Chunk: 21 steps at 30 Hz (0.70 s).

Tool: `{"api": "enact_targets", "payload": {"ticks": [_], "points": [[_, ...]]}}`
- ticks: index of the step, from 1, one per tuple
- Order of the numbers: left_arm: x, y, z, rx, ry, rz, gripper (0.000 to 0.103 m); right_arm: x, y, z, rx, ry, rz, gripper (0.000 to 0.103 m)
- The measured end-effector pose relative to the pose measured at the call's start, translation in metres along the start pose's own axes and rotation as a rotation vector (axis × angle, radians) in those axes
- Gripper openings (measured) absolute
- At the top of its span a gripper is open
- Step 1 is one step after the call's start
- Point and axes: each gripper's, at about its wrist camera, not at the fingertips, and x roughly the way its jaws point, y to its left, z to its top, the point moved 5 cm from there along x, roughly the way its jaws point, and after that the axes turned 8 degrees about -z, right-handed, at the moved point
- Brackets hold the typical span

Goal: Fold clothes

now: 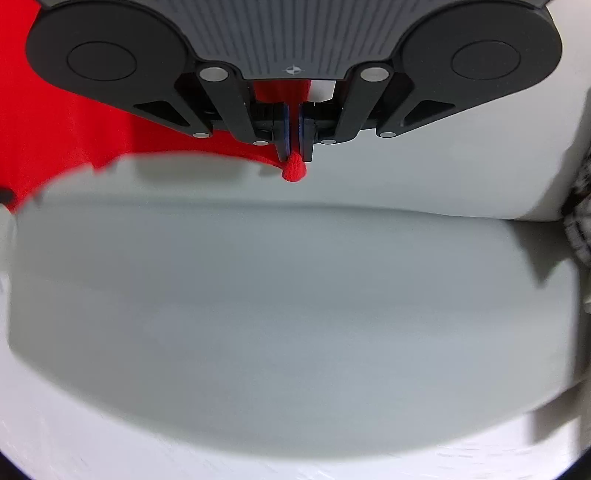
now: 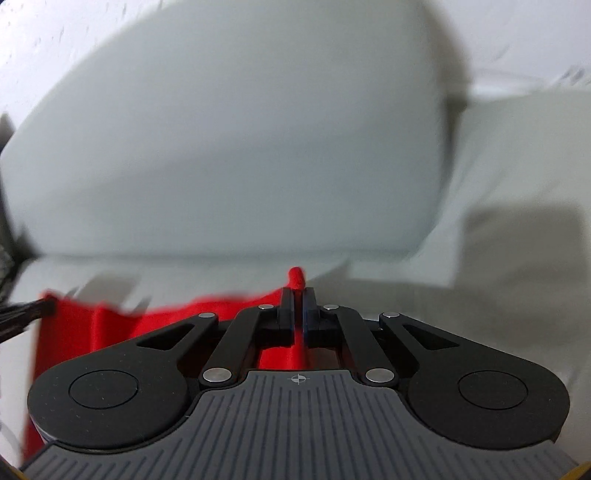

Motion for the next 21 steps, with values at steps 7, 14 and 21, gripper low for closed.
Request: {"api": "enact_targets", "payload": {"ticks": [7,14,21], "points": [[0.018,0.009,-0.021,-0.027,0.047,0.087,0.006,0.030,-0.022,-0.017,0.144,0.046,-0.083,0.003],[-0.042,0.006,-0.012,-0.061,0.093,0.158,0.046,-0.023,-0.020,-0.006,0.186,0.091,-0.090,0.048],[-0.184,-0.023,-0.028,-0.158,0.184,0.074,0.064,-0.210,-0.041,-0.023,0.181,-0.005,-0.041,0.059]]}}
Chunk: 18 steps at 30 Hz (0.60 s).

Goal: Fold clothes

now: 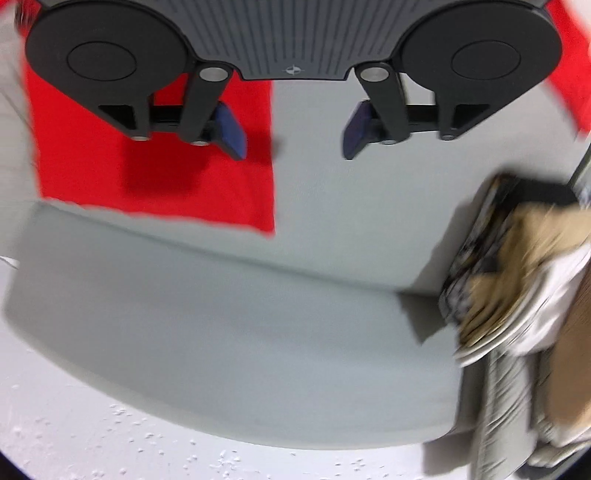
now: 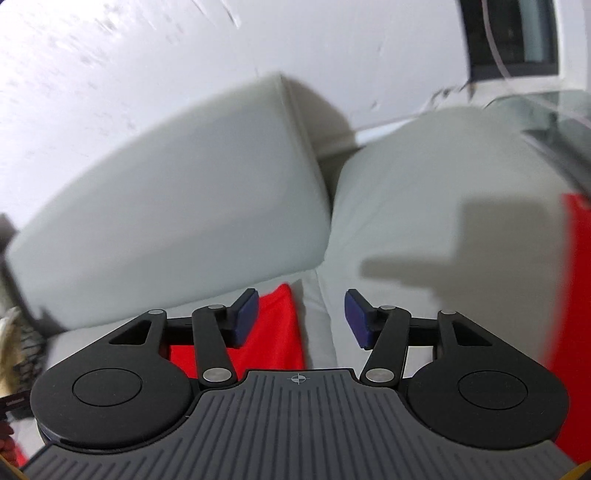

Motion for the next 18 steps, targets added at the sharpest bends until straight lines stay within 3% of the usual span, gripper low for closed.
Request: {"api": "enact_targets", "payload": {"ticks": [4,7,9,12,13,14,15,16,18], "points": [[-0.061,-0.012,-0.041,0.038,0.047,-0.078,0.068,-0.104,-0.021,-0.020,-0.036,-0.014,0.023,0.067],[-0.100,-0.021,-0.085,0.069,0.062,-0.142,0.073,-0.158,-0.033,-0.041,-0.075,-0.022,0.059,0.075],[-0.111,-0.023,-0.115,0.081,0.077,-0.154,0.073,-0.179,-0.042,-0.065,-0.080,0.004,0.082,0.076],[-0.111,-0.034,-0.165,0.091,0.105,-0.146,0.071,-0.182,-0.049,-0.115,-0.085,0.115,0.113,0.076],[-0.109,-0.040,-0.180,0.081,0.119,-0.153,0.068,-0.175,-0.048,-0.137,-0.096,0.172,0.111,0.074],[-0.103,-0.041,-0.193,0.068,0.143,-0.169,0.058,-0.167,-0.047,-0.158,-0.108,0.228,0.106,0.066],[-0.097,-0.043,-0.206,0.053,0.167,-0.188,0.039,-0.161,-0.044,-0.178,-0.126,0.277,0.104,0.060],[-0.096,-0.047,-0.218,0.019,0.183,-0.224,0.030,-0.155,-0.040,-0.198,-0.145,0.324,0.103,0.045],[-0.094,-0.053,-0.233,-0.018,0.205,-0.254,0.033,-0.147,-0.032,-0.234,-0.171,0.395,0.116,0.041]]}}
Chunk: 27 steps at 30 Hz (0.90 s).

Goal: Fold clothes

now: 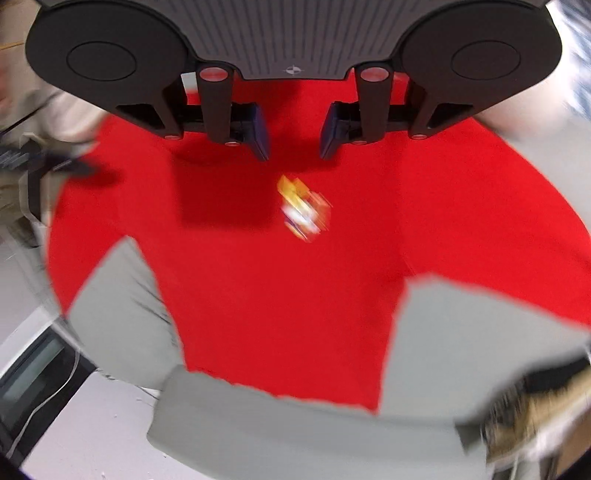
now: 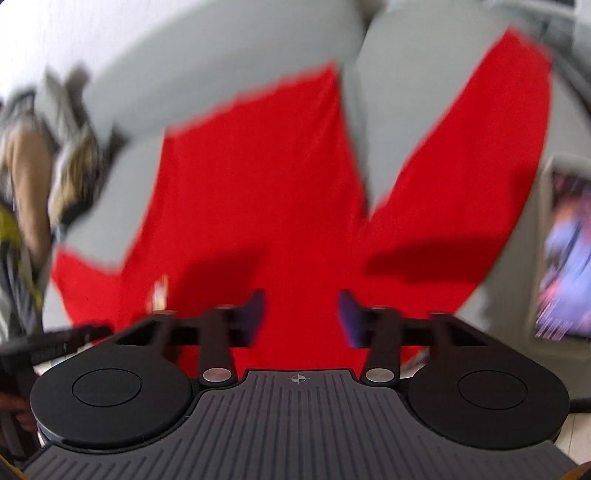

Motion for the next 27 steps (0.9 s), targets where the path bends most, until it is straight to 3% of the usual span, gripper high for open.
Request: {"api": "enact_targets", "payload": {"ticks": [4,8,11,13,15,18,22,24,27], "points": [[0.005,-0.005,-0.011,-0.015,0.010,0.017,0.040,0.018,0.018,-0.027,-0.053,0.040,-0.030,0.047],[0.002,-0.005,0.001,-0.032,-0.054,0.018,0.054,0.014,0.033,-0.017,-0.125,0.003,-0.087,0.051],[0.012,0.001,0.006,-0.051,-0.076,0.008,0.053,0.019,0.034,0.001,-0.119,-0.016,-0.141,0.051],[0.029,0.008,0.004,-0.080,-0.040,-0.013,0.051,0.030,0.033,0.005,-0.107,-0.018,-0.152,0.053],[0.045,0.016,-0.003,-0.097,-0.006,-0.037,0.051,0.049,0.028,-0.001,-0.095,0.036,-0.175,0.054],[0.041,0.015,-0.011,-0.058,-0.037,-0.063,0.052,0.062,0.024,-0.016,-0.086,0.066,-0.179,0.054],[0.038,0.010,-0.031,-0.061,0.046,-0.074,0.053,0.054,0.023,-0.038,-0.088,0.110,-0.161,0.056],[0.041,0.004,-0.050,-0.035,0.123,-0.070,0.053,0.053,0.022,-0.053,-0.082,0.163,-0.140,0.057],[0.058,0.012,-0.084,-0.157,0.289,-0.089,0.046,0.061,0.025,-0.084,-0.099,0.278,-0.131,0.046]]}}
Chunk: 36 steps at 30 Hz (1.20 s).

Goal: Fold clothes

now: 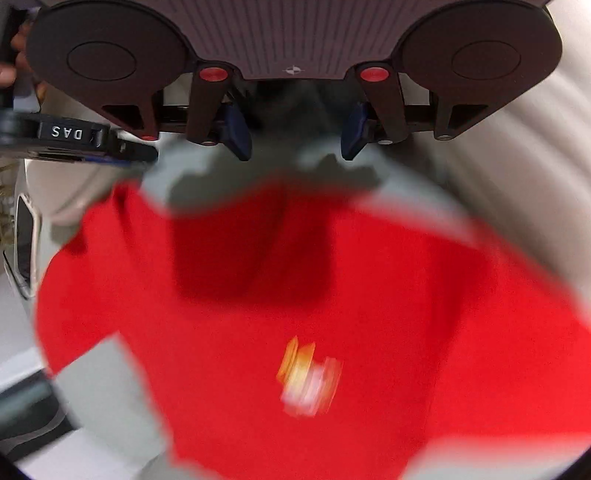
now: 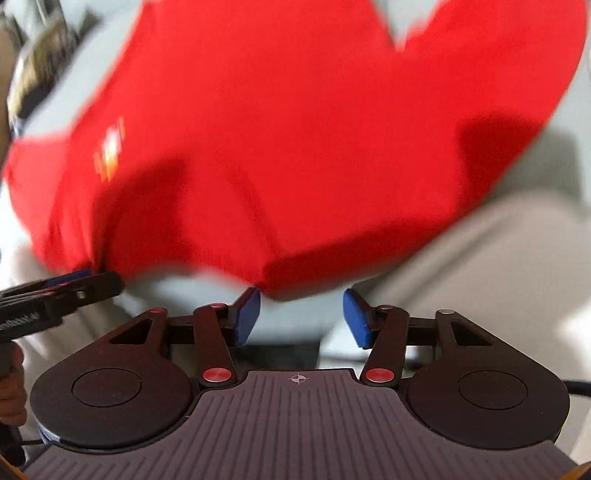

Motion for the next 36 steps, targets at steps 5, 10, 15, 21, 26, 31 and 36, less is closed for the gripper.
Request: {"api": "enact_targets", "payload": {"ticks": [5,10,15,21,26,31,36], "points": [[-0.015,0.002,-0.009,-0.039,-0.065,-0.049,0.052,-0.029,0.014,-0.011,-0.036,-0.068,0.052,0.058],[-0.054,-0.005,0.011,0.015,-0.229,-0.065,0.063,-0.064,0.019,0.000,-0.038,-0.189,0.087,0.065],[-0.069,0.002,0.016,-0.029,-0.292,-0.096,0.064,-0.070,0.032,-0.004,-0.048,-0.214,0.108,0.066],[-0.079,0.023,0.012,-0.106,-0.323,-0.122,0.065,-0.071,0.038,0.002,-0.036,-0.210,0.112,0.067],[-0.095,0.036,0.019,-0.143,-0.377,-0.137,0.065,-0.076,0.037,0.004,-0.006,-0.216,0.116,0.069],[-0.122,0.059,0.027,-0.196,-0.466,-0.156,0.068,-0.083,0.039,0.009,-0.003,-0.221,0.118,0.069],[-0.160,0.110,0.032,-0.359,-0.625,-0.189,0.070,-0.101,0.041,0.019,0.028,-0.247,0.147,0.070]]}}
